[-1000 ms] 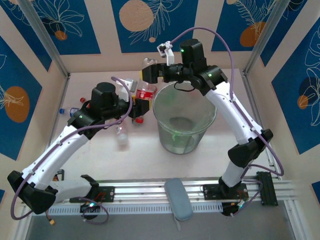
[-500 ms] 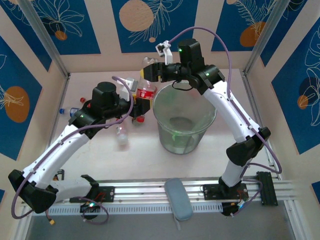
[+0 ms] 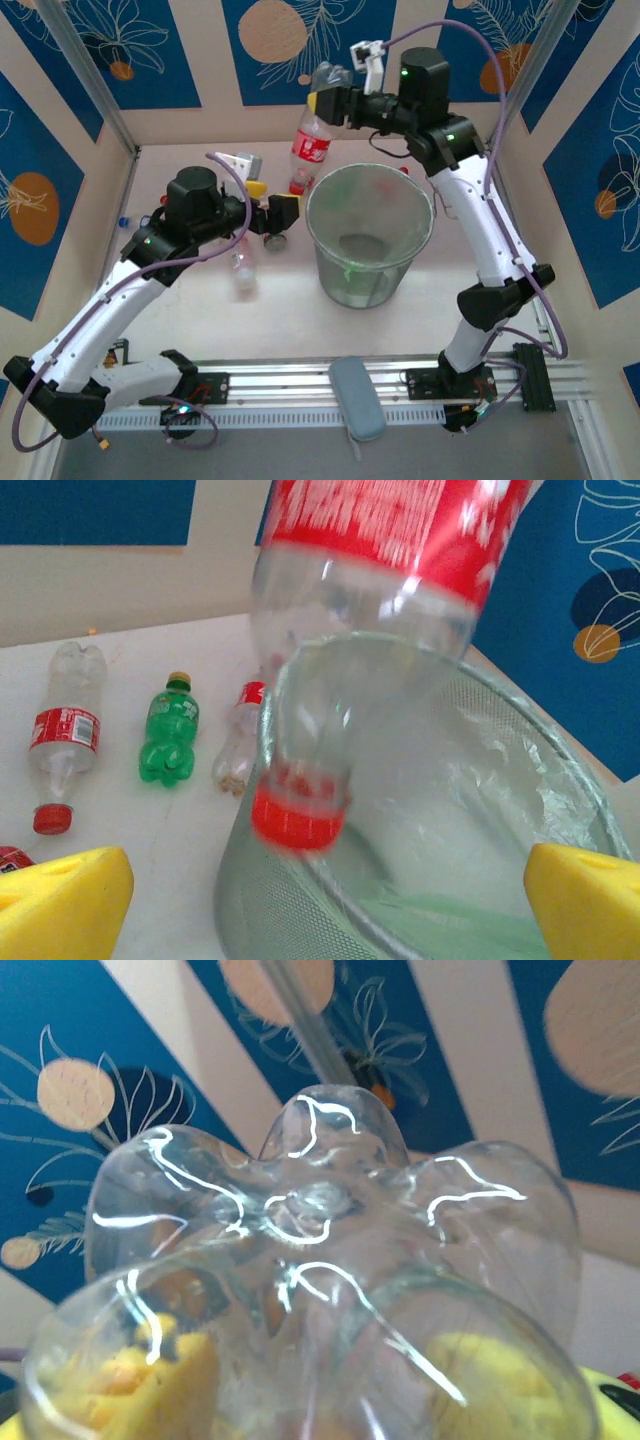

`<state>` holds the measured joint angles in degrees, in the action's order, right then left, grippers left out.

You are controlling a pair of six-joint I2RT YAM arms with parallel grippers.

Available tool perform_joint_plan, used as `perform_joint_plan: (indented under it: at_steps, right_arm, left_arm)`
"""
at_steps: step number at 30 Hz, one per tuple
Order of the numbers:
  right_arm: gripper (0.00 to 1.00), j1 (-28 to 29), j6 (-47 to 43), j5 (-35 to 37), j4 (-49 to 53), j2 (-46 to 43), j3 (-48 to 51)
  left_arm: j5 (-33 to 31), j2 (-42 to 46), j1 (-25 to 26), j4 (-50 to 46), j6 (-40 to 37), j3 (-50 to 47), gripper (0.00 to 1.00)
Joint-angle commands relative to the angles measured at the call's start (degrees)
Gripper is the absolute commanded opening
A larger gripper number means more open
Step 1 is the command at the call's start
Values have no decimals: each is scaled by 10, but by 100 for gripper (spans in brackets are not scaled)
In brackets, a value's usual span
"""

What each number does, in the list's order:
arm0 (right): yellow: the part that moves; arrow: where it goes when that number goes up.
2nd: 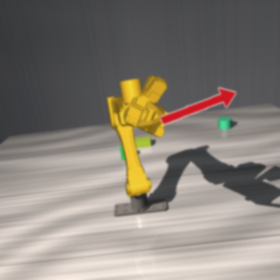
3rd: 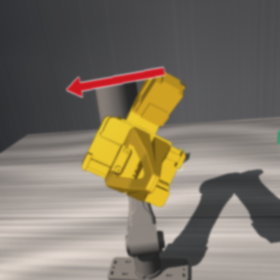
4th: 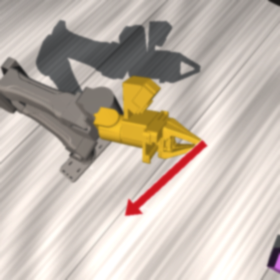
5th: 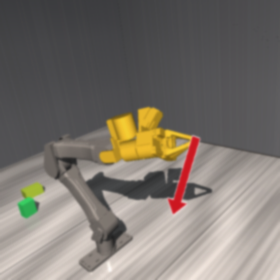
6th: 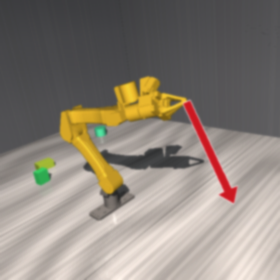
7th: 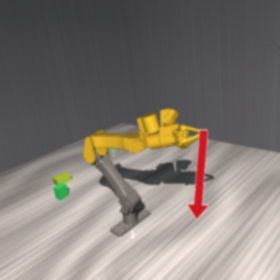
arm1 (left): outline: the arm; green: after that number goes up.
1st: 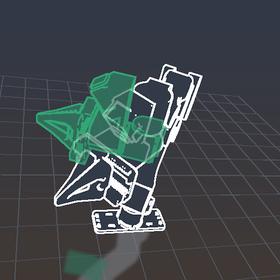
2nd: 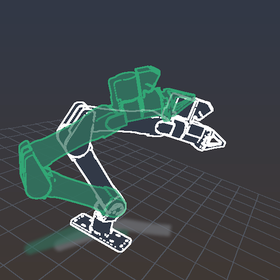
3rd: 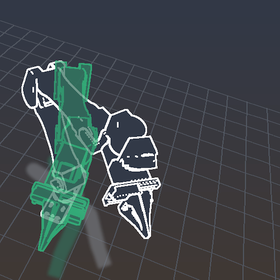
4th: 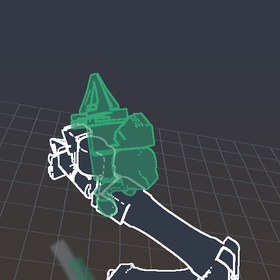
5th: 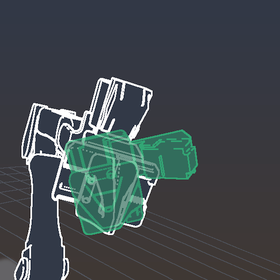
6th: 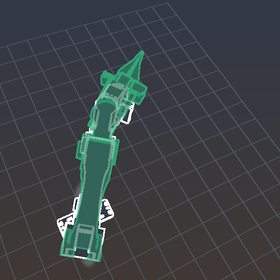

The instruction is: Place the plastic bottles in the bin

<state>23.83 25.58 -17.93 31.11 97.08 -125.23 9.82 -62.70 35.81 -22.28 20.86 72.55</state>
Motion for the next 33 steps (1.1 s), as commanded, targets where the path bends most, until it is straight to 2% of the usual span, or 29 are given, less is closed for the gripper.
perform_joint_plan:
  at_steps: [1,8,13,19,25,33]
  right_arm:
    - [53,-33,-13,7,-2,-36,-16]
    - [51,-88,-90,6,110,-84,20]
    - [50,-74,-167,31,201,-113,79]
    - [49,-44,-224,74,238,-133,173]
    - [49,-1,-245,102,247,-111,239]
    - [49,31,-243,104,187,-89,329]
  left_arm:
    - [-14,-20,5,-2,7,15,97]
    - [1,-102,6,10,22,29,77]
    - [12,-137,7,24,32,34,63]
    - [31,-153,6,52,58,16,50]
    - [40,-157,7,72,77,5,45]
    - [40,-166,8,78,88,-4,43]
